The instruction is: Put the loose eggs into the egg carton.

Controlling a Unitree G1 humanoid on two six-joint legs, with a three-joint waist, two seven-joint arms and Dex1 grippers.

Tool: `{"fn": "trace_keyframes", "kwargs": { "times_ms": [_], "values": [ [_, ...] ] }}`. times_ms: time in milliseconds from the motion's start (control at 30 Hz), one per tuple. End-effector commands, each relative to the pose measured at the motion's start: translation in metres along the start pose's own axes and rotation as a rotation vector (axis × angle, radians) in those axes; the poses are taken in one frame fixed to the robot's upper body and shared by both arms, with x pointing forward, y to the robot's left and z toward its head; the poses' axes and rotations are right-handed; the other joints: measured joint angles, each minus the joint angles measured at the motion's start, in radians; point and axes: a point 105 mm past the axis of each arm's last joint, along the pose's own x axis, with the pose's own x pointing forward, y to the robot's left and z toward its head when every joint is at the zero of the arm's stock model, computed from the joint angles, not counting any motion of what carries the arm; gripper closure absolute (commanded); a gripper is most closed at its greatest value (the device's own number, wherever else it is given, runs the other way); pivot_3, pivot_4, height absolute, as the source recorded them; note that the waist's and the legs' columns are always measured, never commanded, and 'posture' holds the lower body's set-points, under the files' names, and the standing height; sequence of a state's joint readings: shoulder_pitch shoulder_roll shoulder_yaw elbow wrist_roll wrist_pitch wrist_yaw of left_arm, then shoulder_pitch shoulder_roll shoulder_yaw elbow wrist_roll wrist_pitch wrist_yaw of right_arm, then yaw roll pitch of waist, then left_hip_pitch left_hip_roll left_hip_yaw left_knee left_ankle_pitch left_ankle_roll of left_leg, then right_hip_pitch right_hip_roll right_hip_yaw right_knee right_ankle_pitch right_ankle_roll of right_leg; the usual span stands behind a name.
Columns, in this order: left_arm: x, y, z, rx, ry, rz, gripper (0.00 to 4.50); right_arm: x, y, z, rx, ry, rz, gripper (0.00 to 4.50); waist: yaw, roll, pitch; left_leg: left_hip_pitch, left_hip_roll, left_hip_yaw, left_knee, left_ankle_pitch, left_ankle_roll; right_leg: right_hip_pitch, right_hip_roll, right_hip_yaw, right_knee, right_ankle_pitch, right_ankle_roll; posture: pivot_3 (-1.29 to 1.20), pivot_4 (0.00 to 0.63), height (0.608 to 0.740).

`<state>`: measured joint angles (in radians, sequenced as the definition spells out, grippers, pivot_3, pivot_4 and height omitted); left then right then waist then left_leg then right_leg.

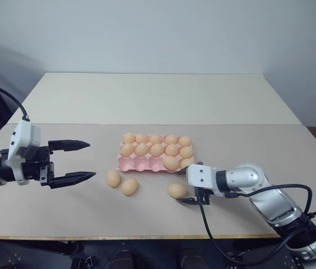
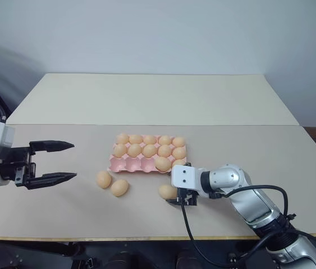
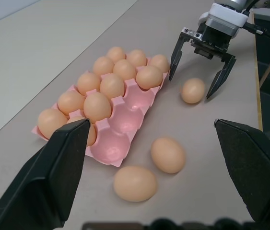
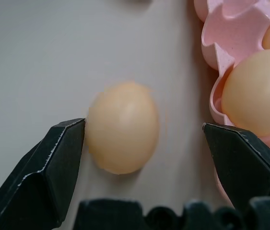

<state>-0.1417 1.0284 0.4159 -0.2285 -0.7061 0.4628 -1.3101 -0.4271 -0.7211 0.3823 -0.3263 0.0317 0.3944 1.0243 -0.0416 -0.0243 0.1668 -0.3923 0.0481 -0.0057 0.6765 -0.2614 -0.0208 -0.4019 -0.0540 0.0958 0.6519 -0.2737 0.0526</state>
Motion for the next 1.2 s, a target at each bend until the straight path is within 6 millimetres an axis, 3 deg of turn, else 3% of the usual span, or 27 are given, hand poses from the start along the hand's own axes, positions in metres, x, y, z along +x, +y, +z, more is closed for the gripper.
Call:
{"fn": "trace_keyframes", "kwargs": {
  "times_ms": [33,267,400,533,767,900,1133,1200],
  "values": [
    [-0.002,-0.001,0.011,0.05,0.002,0.001,0.0,-0.002,-0.003,0.007,-0.013,-0.002,-0.001,0.38,0.0,0.0,0.0,0.0,0.0,0.0,0.0,0.0,0.0,0.0,0.0,0.0,0.0,0.0,0.0,0.0,0.15,0.74],
    [-0.003,0.0,0.011,0.054,0.004,0.007,0.0,0.0,0.004,0.012,-0.013,-0.035,0.035,2.63,0.0,0.0,0.0,0.0,0.0,0.0,0.0,0.0,0.0,0.0,0.0,0.0,0.001,0.0,0.0,0.0,0.15,0.74],
    [-0.003,0.0,0.011,0.054,0.006,0.01,0.0,-0.002,0.004,0.013,-0.006,-0.046,0.033,3.26,0.0,0.0,0.0,0.0,0.0,0.0,0.0,0.0,0.0,0.0,0.0,0.0,0.002,0.0,0.0,0.0,0.15,0.74],
    [-0.005,0.001,0.012,0.056,0.007,0.015,0.0,-0.009,-0.006,0.019,0.026,-0.082,-0.004,3.29,0.0,0.0,0.0,0.0,0.0,0.0,0.0,0.0,0.0,0.0,0.0,0.0,0.002,0.0,0.0,0.0,0.15,0.74],
    [-0.006,0.003,0.014,0.059,-0.001,0.024,0.0,-0.02,-0.05,0.057,0.086,-0.27,-0.12,3.29,-0.006,0.0,0.0,0.002,0.0,0.0,0.0,0.0,0.0,-0.001,0.001,0.001,0.004,0.0,-0.001,0.0,0.15,0.74],
    [-0.005,0.003,0.015,0.062,-0.005,0.025,0.0,-0.007,-0.068,0.065,0.094,-0.285,-0.167,3.29,-0.004,0.0,0.0,0.002,0.0,0.0,0.0,0.0,0.0,-0.001,0.001,0.0,0.005,-0.001,-0.002,0.0,0.15,0.74],
    [-0.005,0.001,0.015,0.062,-0.004,0.028,0.0,0.02,-0.076,0.061,0.059,-0.215,-0.182,3.29,-0.003,0.0,0.0,0.001,0.0,0.0,0.0,0.0,0.0,-0.002,0.001,0.0,0.005,-0.001,-0.002,0.0,0.15,0.74],
    [-0.005,0.001,0.015,0.061,-0.003,0.03,0.0,0.022,-0.074,0.061,0.051,-0.212,-0.171,2.62,-0.002,0.0,0.0,0.001,0.0,0.0,0.0,0.0,0.0,-0.002,0.001,0.0,0.005,-0.001,-0.002,0.0,0.15,0.74]
  ]
}}
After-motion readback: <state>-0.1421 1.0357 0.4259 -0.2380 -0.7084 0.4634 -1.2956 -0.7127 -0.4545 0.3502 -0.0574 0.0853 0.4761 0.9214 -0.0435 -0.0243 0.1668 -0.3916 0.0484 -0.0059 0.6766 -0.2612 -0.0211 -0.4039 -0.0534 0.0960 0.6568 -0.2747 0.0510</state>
